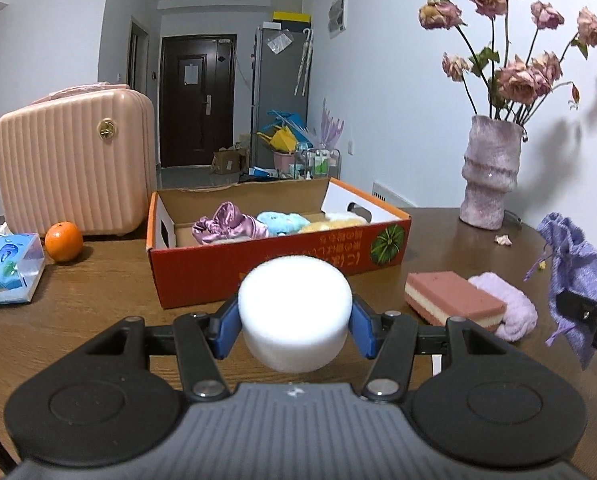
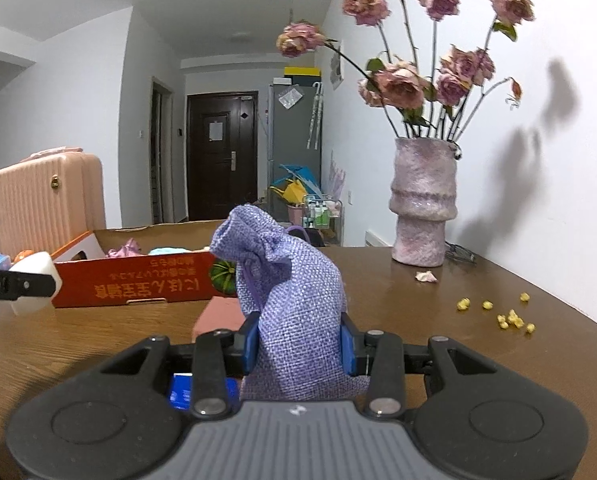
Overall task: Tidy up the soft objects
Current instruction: 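Carry the white sponge and lavender pouch to the cardboard box with both tools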
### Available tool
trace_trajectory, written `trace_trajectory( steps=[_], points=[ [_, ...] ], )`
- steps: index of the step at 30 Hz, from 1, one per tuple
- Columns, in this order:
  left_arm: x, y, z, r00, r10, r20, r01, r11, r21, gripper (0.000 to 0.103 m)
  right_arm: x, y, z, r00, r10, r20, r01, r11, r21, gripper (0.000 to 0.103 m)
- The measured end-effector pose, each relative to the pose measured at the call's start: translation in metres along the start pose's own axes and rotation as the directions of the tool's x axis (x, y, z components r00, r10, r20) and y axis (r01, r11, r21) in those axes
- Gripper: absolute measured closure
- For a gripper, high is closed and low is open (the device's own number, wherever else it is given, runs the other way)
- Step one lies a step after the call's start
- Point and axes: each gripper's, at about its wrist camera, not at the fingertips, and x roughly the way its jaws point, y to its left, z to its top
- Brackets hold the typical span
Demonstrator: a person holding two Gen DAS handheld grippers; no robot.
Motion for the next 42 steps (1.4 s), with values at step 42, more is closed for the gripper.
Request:
trace_trajectory(
  steps=[42],
  points=[
    [0.033,0.054,0.057,0.989,0.1,0.109,-0.085,0.986,-0.14,0.046,0.083,0.093,0.067,0.985,0.158,0.075,-0.153,0.985,-0.077,0.064]
  ],
)
